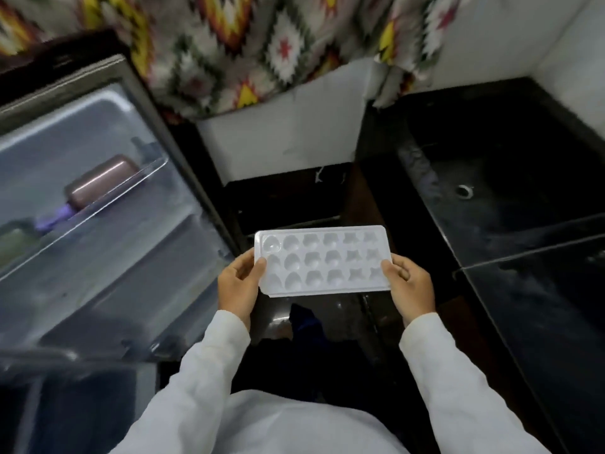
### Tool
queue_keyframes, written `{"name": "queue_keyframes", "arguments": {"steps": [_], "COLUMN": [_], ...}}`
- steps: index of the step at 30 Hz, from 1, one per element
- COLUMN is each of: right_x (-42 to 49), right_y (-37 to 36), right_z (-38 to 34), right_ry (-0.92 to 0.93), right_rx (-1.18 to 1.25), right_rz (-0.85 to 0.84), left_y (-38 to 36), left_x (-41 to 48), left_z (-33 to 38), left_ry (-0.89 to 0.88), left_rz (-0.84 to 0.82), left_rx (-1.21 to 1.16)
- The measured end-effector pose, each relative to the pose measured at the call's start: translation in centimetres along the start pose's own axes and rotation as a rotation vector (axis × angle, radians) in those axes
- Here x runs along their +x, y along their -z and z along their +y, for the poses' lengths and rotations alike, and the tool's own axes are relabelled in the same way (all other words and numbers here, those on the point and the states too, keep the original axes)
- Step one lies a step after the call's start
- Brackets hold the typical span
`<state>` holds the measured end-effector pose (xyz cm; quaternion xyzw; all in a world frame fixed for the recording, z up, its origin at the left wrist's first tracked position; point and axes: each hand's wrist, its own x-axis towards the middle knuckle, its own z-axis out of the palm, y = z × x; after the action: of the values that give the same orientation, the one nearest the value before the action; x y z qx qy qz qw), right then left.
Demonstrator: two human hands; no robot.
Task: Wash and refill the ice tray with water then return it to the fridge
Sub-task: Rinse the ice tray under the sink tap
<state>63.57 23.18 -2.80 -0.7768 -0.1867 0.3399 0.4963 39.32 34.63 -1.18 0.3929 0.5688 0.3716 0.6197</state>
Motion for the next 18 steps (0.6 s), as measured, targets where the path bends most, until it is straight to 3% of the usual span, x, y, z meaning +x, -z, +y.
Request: {"name": "queue_keyframes", "arguments": {"steps": [18], "right_x": [12.3], "right_y": [9.2], "right_z": [-5.3], "right_ry": [-0.093], "right_rx": [0.251], "right_rz": [0.640], "left_y": [-26.0], "left_x": [15.8], "left_z": [9.1], "left_ry": [-0.075], "left_rz": [-0.736], "left_rx": [0.243]}}
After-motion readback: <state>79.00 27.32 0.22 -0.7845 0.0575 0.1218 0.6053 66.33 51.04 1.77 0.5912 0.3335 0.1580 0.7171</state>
